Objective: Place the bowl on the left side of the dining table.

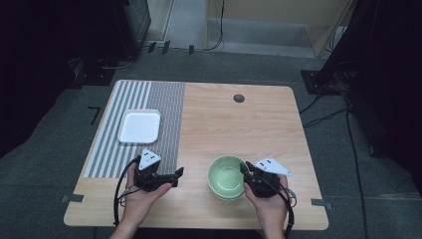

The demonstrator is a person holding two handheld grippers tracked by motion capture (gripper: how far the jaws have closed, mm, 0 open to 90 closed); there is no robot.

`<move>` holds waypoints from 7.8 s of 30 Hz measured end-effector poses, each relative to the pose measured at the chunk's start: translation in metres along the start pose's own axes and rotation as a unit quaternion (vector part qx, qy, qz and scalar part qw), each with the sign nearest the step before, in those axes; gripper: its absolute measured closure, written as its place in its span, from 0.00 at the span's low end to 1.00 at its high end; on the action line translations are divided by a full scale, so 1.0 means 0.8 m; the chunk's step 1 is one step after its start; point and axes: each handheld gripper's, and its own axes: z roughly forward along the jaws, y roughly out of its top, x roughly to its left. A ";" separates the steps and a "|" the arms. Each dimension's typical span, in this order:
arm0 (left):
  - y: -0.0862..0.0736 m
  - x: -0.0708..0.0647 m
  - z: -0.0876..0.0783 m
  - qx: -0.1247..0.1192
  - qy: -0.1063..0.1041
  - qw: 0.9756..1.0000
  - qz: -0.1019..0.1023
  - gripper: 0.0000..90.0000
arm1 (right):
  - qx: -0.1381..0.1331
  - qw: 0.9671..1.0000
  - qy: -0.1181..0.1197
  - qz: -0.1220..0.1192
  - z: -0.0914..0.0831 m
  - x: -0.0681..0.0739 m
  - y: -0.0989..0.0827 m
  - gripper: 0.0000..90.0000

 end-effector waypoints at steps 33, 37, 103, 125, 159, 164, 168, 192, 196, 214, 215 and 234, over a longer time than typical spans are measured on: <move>0.012 -0.034 -0.023 -0.057 -0.102 0.993 -0.020 0.10 | -0.140 0.990 0.004 -0.029 -0.022 0.026 -0.003 0.94; 0.013 -0.040 -0.025 -0.060 -0.115 0.991 -0.021 0.10 | -0.136 0.990 0.009 -0.038 -0.017 0.034 -0.005 0.94; 0.012 -0.014 -0.040 -0.071 -0.019 0.997 0.037 0.94 | -0.167 0.984 0.053 -0.010 -0.035 0.081 0.007 0.21; 0.013 0.033 -0.052 -0.086 0.010 0.996 0.006 0.94 | -0.148 0.989 -0.003 0.031 -0.039 -0.010 0.002 0.18; 0.006 0.087 -0.058 -0.086 0.028 0.995 -0.044 0.94 | -0.063 0.992 -0.089 0.058 -0.013 -0.124 -0.060 0.18; 0.006 0.089 -0.061 -0.089 0.031 0.995 -0.046 0.94 | -0.044 0.992 -0.101 0.065 -0.009 -0.135 -0.072 0.18; 0.004 0.093 -0.064 -0.092 0.037 0.994 -0.051 0.94 | -0.023 0.990 -0.110 0.085 -0.007 -0.150 -0.084 0.18; 0.009 0.124 -0.073 -0.100 0.063 0.990 -0.076 0.94 | 0.048 0.989 -0.131 0.057 0.005 -0.159 -0.108 0.17; 0.012 0.128 -0.071 -0.101 0.061 0.989 -0.085 0.94 | 0.054 0.989 -0.130 0.046 0.006 -0.156 -0.109 0.15; 0.046 0.161 -0.053 -0.096 0.050 0.989 -0.100 0.94 | 0.067 0.981 -0.165 0.081 0.007 -0.159 -0.109 0.00; 0.046 0.161 -0.053 -0.096 0.050 0.989 -0.100 0.94 | 0.067 0.981 -0.165 0.081 0.007 -0.159 -0.109 0.00; 0.059 0.185 -0.017 -0.079 0.078 0.987 -0.115 0.94 | 0.067 0.981 -0.165 0.080 0.007 -0.159 -0.109 0.00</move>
